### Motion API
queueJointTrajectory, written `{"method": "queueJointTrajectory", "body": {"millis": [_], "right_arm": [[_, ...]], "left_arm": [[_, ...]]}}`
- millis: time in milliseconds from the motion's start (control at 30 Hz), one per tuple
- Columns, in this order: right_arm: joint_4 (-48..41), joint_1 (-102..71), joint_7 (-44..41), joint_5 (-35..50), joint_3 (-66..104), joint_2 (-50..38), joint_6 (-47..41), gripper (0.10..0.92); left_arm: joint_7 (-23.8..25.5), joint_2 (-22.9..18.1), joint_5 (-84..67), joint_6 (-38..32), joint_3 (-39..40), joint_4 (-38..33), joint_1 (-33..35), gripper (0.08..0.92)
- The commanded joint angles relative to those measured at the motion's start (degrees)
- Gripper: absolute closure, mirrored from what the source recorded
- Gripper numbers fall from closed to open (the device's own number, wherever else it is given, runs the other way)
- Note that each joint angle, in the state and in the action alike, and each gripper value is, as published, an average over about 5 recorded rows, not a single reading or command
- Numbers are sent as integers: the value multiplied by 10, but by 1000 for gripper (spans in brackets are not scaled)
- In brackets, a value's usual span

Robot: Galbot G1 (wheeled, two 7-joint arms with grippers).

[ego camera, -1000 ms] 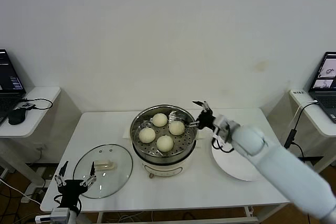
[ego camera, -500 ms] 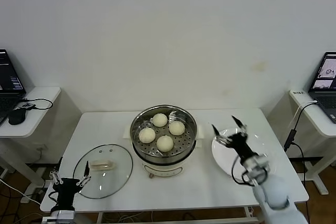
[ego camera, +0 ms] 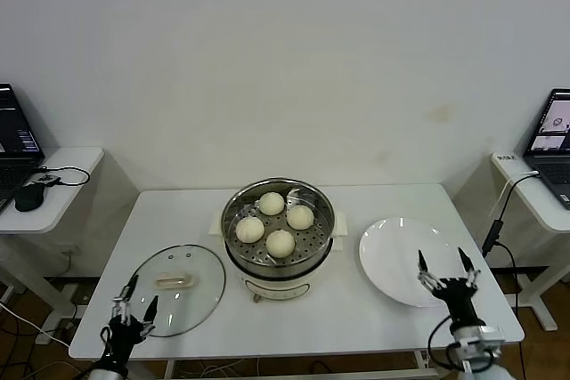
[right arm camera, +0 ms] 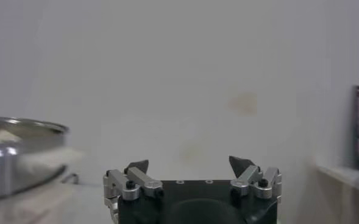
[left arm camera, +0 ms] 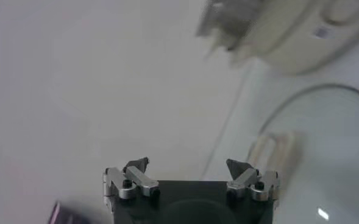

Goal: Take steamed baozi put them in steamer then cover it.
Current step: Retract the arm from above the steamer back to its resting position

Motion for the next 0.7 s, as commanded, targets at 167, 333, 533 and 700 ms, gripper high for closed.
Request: {"method": "queueJointTrajectory", "body": {"millis": [167,333,533,700], "right_arm": [[3,-60,8,-15,62,39,29,203],[-2,-65,8,-22,62,48,37,202],[-8,-66,8,-30,62,57,43,203],[-14,-67,9,-34,62,60,47,203]], "left_arm": [[26,30,145,1,48,89,-96,177],[30,33,144,3,58,116,-123,177],[27,31,144,2,63,139,-150,177],[30,35,143,4,66,147,-171,177]]}}
